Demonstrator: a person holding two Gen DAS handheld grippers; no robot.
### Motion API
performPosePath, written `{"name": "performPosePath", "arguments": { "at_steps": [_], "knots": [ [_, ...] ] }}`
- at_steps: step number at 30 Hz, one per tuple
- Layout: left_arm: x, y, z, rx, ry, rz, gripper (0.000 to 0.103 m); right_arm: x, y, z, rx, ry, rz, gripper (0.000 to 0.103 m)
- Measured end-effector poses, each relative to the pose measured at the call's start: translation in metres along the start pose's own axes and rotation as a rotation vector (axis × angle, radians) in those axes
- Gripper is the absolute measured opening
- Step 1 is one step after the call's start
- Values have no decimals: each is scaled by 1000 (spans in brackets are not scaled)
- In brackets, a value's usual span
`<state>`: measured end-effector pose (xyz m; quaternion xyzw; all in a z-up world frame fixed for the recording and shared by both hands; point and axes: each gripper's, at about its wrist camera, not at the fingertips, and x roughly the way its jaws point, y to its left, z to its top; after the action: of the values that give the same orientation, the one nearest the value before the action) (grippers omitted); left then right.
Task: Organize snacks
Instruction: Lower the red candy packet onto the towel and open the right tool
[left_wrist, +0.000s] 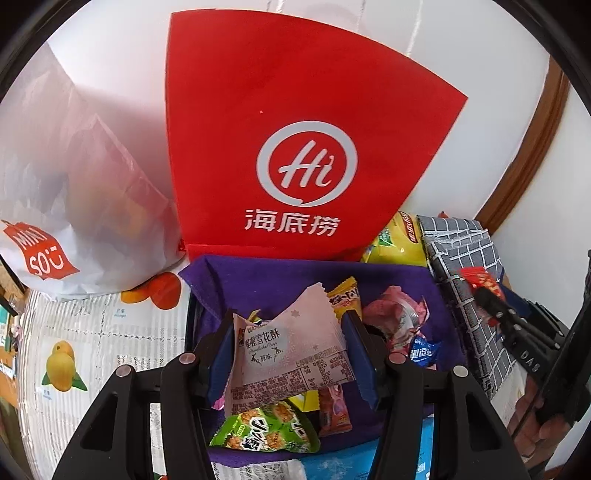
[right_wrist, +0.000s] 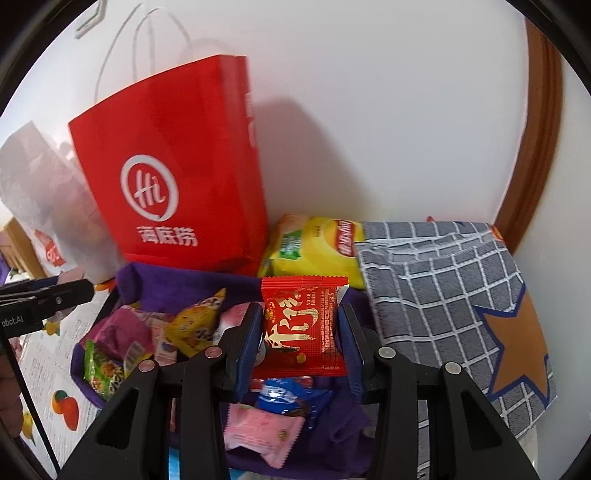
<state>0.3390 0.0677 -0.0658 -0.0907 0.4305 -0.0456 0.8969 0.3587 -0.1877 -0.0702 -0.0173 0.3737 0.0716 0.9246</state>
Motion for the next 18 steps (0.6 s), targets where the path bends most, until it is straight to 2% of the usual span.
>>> {"name": "performPosePath", "arguments": {
  "at_steps": [18],
  "knots": [
    [10,2,-4,6,21,10,53,4,-20,1,26,19,-22,41]
  ]
}}
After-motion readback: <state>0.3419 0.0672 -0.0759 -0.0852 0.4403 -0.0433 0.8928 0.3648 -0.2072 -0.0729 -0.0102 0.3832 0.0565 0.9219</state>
